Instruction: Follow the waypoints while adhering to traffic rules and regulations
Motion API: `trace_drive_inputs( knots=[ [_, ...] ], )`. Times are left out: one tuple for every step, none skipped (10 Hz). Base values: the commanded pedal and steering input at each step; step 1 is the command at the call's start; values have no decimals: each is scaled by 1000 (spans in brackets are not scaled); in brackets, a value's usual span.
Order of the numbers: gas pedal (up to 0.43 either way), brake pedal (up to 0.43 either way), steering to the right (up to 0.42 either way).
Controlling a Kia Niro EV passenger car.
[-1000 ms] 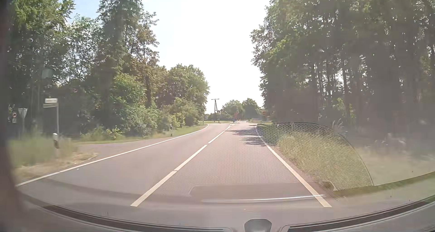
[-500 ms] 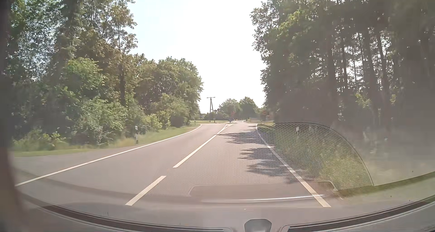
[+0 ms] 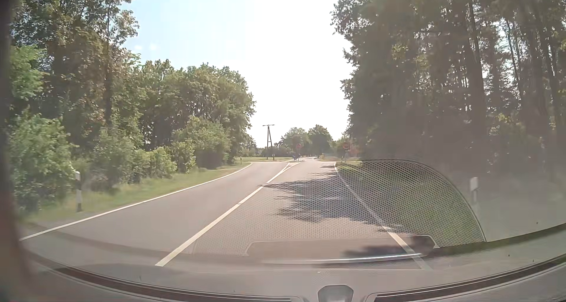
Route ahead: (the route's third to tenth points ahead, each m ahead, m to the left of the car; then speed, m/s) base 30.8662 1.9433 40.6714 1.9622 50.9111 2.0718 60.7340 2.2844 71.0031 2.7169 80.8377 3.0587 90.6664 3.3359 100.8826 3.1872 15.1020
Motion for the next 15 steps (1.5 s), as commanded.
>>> trace_drive_inputs(
  knots=[
    [0, 6, 10],
    [0, 6, 10],
    [0, 6, 10],
    [0, 6, 10],
    [0, 6, 10],
    [0, 6, 10],
    [0, 6, 9],
    [0, 6, 9],
    [0, 6, 8],
    [0, 12, 8],
    [0, 67, 8],
    [0, 110, 8],
    [0, 152, 8],
    [0, 177, 8],
    [0, 195, 8]
  ],
)
